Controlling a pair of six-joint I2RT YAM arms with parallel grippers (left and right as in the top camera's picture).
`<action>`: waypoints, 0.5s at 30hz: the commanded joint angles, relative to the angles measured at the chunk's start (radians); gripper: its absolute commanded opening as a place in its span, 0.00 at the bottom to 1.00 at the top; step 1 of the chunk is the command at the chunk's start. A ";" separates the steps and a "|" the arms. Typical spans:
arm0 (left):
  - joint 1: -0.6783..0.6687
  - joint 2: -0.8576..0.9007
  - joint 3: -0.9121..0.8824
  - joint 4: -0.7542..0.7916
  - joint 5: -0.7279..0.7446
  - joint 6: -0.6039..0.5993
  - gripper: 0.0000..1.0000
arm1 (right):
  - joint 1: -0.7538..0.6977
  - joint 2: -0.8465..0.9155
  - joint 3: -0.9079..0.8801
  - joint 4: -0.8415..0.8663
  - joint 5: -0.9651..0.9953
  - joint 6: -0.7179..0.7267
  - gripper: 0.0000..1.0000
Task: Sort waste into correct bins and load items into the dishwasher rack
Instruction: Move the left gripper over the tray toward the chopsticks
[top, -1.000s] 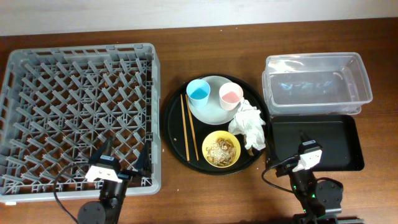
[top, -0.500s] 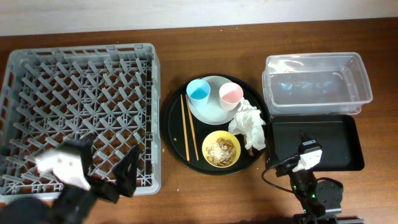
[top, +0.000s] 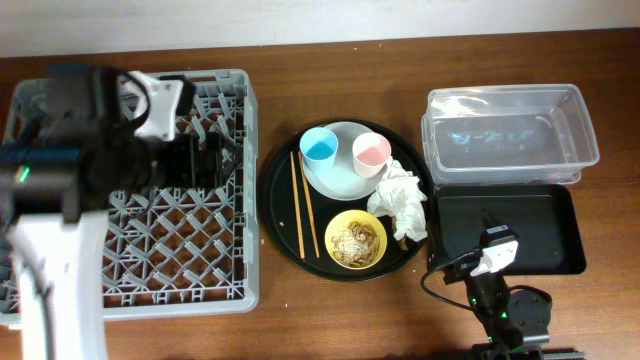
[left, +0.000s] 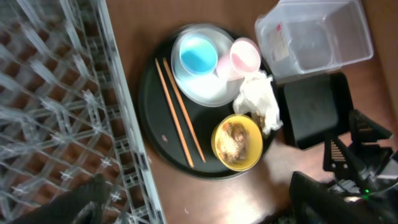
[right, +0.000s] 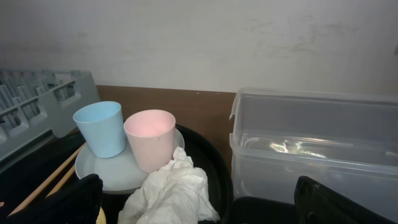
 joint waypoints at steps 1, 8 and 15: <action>-0.021 0.096 0.013 -0.064 0.038 -0.037 0.50 | -0.005 -0.006 -0.005 -0.006 0.008 0.008 0.98; -0.217 0.226 -0.062 -0.073 -0.272 -0.227 0.17 | -0.005 -0.006 -0.005 -0.006 0.008 0.008 0.98; -0.400 0.294 -0.239 0.138 -0.272 -0.242 0.39 | -0.005 -0.006 -0.005 -0.006 0.008 0.008 0.98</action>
